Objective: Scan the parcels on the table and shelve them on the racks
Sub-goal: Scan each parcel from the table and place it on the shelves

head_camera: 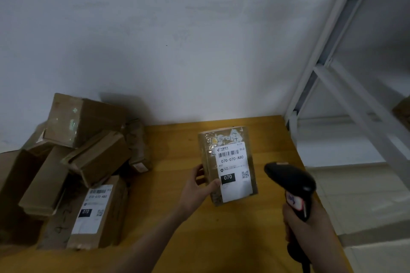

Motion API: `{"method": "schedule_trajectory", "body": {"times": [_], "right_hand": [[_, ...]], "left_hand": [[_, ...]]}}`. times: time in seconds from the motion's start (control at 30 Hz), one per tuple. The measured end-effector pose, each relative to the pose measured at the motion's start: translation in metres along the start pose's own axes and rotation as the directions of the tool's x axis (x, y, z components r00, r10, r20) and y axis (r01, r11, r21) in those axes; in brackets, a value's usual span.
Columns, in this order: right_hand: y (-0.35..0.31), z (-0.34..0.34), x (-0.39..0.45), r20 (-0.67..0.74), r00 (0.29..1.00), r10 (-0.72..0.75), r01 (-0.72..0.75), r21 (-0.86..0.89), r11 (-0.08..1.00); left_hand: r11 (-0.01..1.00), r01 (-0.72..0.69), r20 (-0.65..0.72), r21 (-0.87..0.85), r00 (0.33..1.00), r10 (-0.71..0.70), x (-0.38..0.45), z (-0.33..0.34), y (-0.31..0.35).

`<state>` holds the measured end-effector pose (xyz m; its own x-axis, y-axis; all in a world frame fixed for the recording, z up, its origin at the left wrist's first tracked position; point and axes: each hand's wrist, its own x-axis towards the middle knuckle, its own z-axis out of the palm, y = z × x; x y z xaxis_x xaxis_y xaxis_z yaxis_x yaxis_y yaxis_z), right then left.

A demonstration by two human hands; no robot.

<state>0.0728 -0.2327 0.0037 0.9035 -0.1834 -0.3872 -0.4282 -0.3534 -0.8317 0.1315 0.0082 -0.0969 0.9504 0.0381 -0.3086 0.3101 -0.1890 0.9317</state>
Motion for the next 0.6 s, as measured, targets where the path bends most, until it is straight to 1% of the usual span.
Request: {"method": "schedule_trajectory", "body": {"times": [0.1,0.2,0.37,0.47,0.6], "right_hand": [[-0.042,-0.001,-0.037,0.034,0.992,-0.125,0.125,0.01,0.992],[-0.049,0.01,-0.048,0.091,0.979,-0.182,0.184,-0.007,0.983],[-0.038,0.014,-0.043,0.077,0.986,-0.148,0.15,-0.017,0.989],[-0.033,0.012,-0.043,0.097,0.988,-0.119,0.12,-0.001,0.993],[-0.03,0.005,-0.044,0.113,0.984,-0.14,0.142,-0.009,0.99]], "left_hand": [[1.0,-0.018,-0.01,-0.01,1.0,0.018,-0.002,0.011,0.001],[0.999,-0.033,0.014,-0.038,0.999,0.033,-0.005,0.021,0.005],[0.998,-0.058,0.005,-0.034,0.998,0.058,-0.007,0.028,0.005],[0.997,-0.07,0.0,-0.016,0.998,0.07,-0.008,0.032,0.005],[0.997,-0.082,0.004,-0.013,0.997,0.082,-0.01,0.04,0.008]]}}
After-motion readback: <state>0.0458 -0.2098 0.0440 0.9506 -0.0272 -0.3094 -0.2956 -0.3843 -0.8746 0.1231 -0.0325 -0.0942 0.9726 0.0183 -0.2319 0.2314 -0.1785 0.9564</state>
